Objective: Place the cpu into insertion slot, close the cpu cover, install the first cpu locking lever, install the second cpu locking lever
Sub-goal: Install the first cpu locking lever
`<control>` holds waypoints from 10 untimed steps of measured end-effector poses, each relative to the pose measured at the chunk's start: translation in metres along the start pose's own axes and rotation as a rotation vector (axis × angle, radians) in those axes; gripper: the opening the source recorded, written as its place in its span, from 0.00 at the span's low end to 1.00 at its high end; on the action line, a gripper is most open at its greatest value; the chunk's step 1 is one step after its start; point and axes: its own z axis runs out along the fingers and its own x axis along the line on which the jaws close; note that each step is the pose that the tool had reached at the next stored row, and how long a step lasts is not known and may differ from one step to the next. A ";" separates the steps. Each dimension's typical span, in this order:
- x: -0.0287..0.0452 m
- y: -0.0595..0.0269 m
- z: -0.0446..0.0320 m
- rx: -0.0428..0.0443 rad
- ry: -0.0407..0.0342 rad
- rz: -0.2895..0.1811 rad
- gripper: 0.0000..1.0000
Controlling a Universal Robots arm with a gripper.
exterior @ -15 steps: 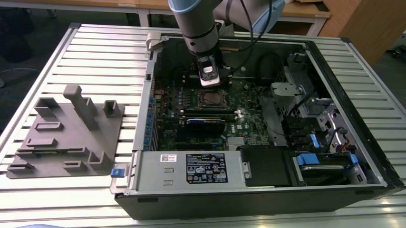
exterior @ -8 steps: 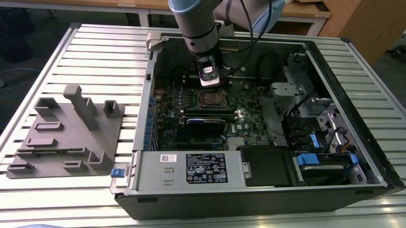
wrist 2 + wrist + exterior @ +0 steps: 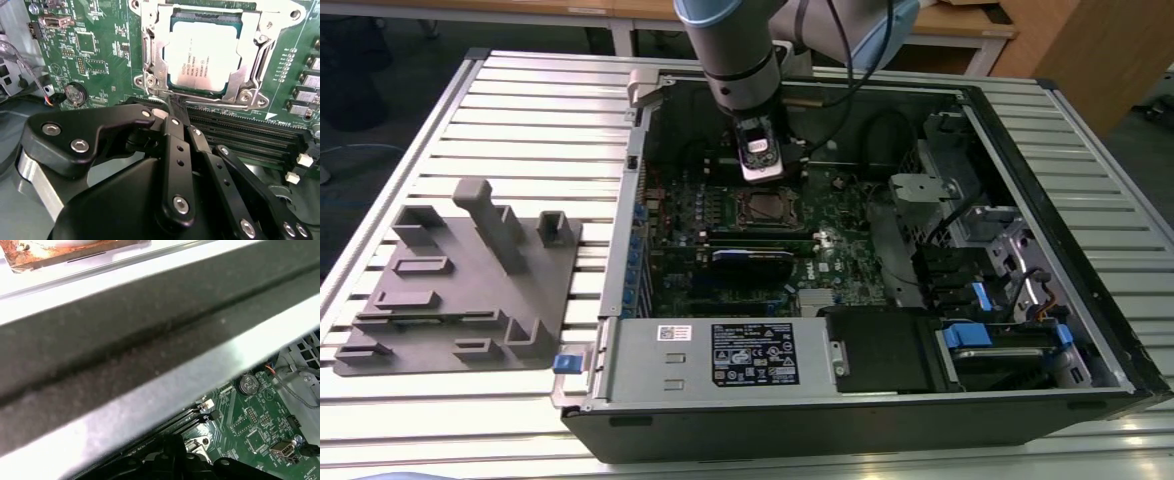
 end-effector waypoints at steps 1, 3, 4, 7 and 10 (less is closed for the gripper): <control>-0.0002 -0.0003 -0.0001 0.0000 0.0000 0.000 0.11; -0.0004 -0.0009 0.0000 0.0000 -0.0002 0.000 0.11; -0.0005 -0.0013 0.0002 0.0000 -0.0006 0.000 0.11; -0.0007 -0.0023 0.0010 -0.0008 -0.0014 0.000 0.11; -0.0008 -0.0031 0.0018 -0.0025 -0.0017 0.000 0.11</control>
